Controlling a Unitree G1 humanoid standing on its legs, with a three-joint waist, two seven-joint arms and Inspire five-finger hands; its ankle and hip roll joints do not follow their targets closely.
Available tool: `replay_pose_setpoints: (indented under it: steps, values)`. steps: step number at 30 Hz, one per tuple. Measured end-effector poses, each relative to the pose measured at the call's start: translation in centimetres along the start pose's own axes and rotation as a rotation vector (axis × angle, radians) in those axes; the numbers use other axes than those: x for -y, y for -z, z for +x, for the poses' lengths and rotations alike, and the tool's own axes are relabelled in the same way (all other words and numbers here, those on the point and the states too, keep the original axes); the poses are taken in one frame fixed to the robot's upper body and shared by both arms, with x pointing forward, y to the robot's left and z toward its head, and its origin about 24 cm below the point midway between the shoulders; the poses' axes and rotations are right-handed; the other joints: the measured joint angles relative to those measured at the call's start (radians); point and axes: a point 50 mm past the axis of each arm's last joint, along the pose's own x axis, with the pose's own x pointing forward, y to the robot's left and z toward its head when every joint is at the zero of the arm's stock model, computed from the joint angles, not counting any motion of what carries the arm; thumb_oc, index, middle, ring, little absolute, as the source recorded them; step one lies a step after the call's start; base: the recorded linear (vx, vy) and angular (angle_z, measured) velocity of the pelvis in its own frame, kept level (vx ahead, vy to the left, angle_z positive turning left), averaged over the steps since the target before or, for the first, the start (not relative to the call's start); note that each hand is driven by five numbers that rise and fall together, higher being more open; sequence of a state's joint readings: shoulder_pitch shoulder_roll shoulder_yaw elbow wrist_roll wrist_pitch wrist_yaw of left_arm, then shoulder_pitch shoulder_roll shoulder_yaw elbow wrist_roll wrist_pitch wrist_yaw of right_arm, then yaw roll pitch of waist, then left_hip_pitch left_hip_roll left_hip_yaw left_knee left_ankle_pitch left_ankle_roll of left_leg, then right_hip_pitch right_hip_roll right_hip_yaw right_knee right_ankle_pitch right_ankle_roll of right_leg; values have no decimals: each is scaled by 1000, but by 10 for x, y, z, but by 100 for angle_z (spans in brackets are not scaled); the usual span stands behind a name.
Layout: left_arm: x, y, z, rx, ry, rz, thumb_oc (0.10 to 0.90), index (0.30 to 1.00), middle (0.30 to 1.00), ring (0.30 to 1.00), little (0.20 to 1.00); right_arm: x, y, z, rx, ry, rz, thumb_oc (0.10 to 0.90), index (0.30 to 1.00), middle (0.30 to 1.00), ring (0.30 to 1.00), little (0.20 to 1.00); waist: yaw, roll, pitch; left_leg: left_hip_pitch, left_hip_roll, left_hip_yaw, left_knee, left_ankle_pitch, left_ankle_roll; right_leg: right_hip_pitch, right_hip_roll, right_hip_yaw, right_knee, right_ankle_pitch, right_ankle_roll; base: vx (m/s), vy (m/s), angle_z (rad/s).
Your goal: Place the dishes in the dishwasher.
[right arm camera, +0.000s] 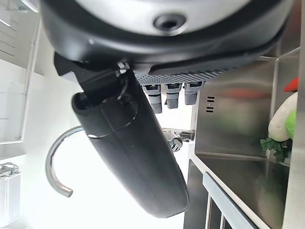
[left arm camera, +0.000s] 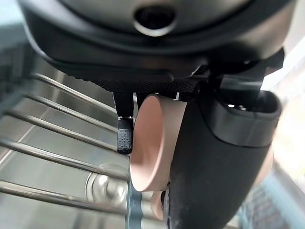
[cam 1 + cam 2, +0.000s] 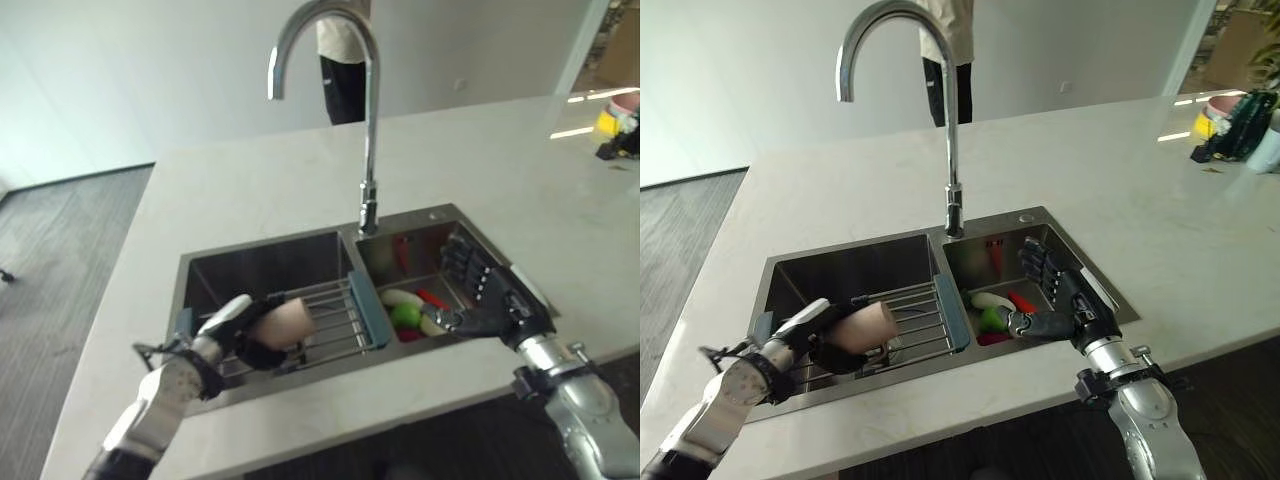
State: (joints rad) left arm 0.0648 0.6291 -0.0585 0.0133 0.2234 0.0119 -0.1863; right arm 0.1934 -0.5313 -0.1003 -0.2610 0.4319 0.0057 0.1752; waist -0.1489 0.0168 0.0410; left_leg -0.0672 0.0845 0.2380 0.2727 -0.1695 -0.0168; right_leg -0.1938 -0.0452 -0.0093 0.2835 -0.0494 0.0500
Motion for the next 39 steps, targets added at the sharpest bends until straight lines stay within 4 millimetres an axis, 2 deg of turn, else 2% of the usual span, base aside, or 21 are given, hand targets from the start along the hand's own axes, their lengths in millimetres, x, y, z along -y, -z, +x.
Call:
replay_pose_setpoints:
  steps: [4,9,14,18,19,20,21,23,24,25,26,27,28,30,31,32,33,35,37,38,39]
  values:
    - [-25,-10,-21,124,-288,-115,400,300,300,300,300,-2,3,-2,10,39,38,800,900,900,900,900,57,-16,18,-4,0,-35,-9,10,-6,10,-4,-32,-3,-9,-10,5,-108,28]
    - [-54,-28,-57,334,-563,-205,400,300,300,300,300,-1,1,-2,33,64,43,800,900,900,900,900,108,-14,39,-3,-4,-90,-23,20,-17,31,-10,-84,7,-38,-14,18,-122,35]
    - [-56,-32,-83,448,-739,-360,400,300,300,300,300,1,-1,-6,42,86,48,800,900,900,900,900,168,-6,48,-7,-1,-137,-40,34,-36,38,-15,-139,24,-63,-28,-21,-85,29]
    - [-59,-41,-92,565,-859,-479,400,300,300,300,300,4,-15,-8,113,140,39,800,900,900,900,900,219,15,115,-43,-8,-170,-60,86,-46,38,-45,-226,42,-65,-45,-171,4,70]
    - [-62,-45,-90,596,-869,-481,400,300,300,300,300,6,-16,-8,119,159,35,800,900,900,900,900,204,6,116,-27,-10,-143,-133,105,-37,35,-72,-259,36,-64,-57,-327,111,113]
    - [-66,-50,-90,641,-888,-495,400,300,300,300,300,7,-19,-5,133,170,27,800,900,900,900,900,204,-17,130,-30,14,-51,-98,85,-37,25,-103,-289,32,-63,-65,-363,122,113]
    - [-68,-52,-92,677,-911,-509,400,300,300,300,300,9,-24,-2,159,174,19,800,900,900,900,900,205,-14,129,-22,38,19,-38,77,-44,34,-131,-339,17,-50,-79,-442,193,130]
    - [-72,-71,-80,796,-899,-535,400,300,300,300,300,23,-34,-8,219,246,-27,800,900,900,900,900,130,-32,135,45,83,196,15,64,-68,102,-220,-484,-30,-19,-49,-352,221,192]
    - [-75,-77,-79,851,-900,-525,400,300,300,300,300,27,-41,-8,260,266,-41,800,900,900,900,900,124,-28,133,67,103,214,26,46,-93,96,-246,-503,-16,-14,-40,-327,260,194]
    - [-76,-86,-75,906,-888,-532,400,300,300,300,300,33,-47,-14,300,315,-54,800,900,900,900,900,98,-10,126,93,148,289,48,28,-120,117,-290,-578,-1,-2,-19,-238,306,198]
    - [-77,-95,-69,954,-855,-540,400,300,300,300,300,39,-52,-17,321,361,-71,800,900,900,900,900,71,-8,124,120,202,376,58,44,-104,134,-354,-612,54,6,-8,-182,333,245]
    - [-75,-99,-69,983,-837,-574,400,300,300,300,300,42,-57,-18,339,367,-94,800,900,900,900,900,48,17,109,121,247,407,49,116,-90,146,-364,-608,63,6,6,-143,340,199]
    - [-76,-98,-72,1001,-849,-575,400,300,300,300,300,41,-60,-16,367,363,-91,800,900,900,900,900,72,19,104,120,194,348,28,49,-111,147,-387,-555,60,19,47,-240,420,123]
    - [-78,-95,-74,999,-859,-604,400,300,300,300,300,33,-56,-13,373,348,-53,800,900,900,900,900,103,-13,100,77,125,314,30,7,-68,105,-456,-514,91,96,50,-196,418,82]
    - [-81,-88,-78,980,-877,-617,400,300,300,300,300,26,-50,-9,362,321,-28,800,900,900,900,900,119,-26,100,44,117,296,46,-5,-43,82,-455,-509,118,86,86,-128,380,90]
    - [-85,-81,-81,961,-907,-635,400,300,300,300,300,17,-46,-6,353,291,3,800,900,900,900,900,134,-50,99,8,103,270,68,-13,-27,79,-406,-512,112,40,115,-108,440,68]
    - [-87,-74,-83,940,-938,-663,400,300,300,300,300,11,-44,-3,360,281,38,800,900,900,900,900,162,-74,97,-13,73,265,84,-25,-10,101,-407,-530,59,51,103,-73,359,62]
    - [-86,-70,-84,921,-939,-681,400,300,300,300,300,6,-39,-2,367,320,99,800,900,900,900,900,182,-78,98,-38,48,241,105,-42,19,105,-429,-517,35,151,104,-157,442,47]
    - [-85,-69,-83,912,-922,-674,400,300,300,300,300,3,-29,-5,346,354,114,800,900,900,900,900,186,-119,98,-52,-12,225,116,-47,57,116,-508,-542,60,233,109,-93,384,63]
    - [-86,-72,-82,924,-917,-668,400,300,300,300,300,4,-28,-8,338,358,103,800,900,900,900,900,167,-113,102,-55,-34,214,110,-68,104,95,-538,-556,95,251,116,-2,316,62]
    - [-88,-72,-82,925,-927,-671,400,300,300,300,300,1,-27,-6,334,342,107,800,900,900,900,900,178,-122,106,-67,-62,201,110,-72,138,63,-530,-521,110,184,161,63,324,66]
